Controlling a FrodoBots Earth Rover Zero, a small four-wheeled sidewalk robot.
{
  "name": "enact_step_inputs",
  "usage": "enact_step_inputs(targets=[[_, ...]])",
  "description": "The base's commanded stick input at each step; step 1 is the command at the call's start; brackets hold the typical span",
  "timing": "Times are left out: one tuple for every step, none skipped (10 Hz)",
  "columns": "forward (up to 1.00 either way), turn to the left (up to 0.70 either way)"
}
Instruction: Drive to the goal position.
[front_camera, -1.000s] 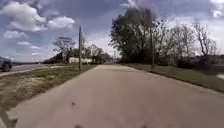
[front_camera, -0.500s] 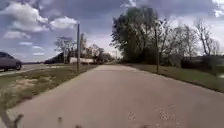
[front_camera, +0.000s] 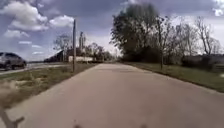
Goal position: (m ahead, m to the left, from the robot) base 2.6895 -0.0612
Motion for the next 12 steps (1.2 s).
enact_step_inputs(targets=[[1.0, 0.0], [1.0, 0.0], [1.0, 0.0], [1.0, 0.0], [1.0, 0.0], [1.0, 0.0], [1.0, 0.0], [1.0, 0.0], [1.0, 0.06], [1.0, 0.12], [1.0, 0.2], [1.0, 0.35]])
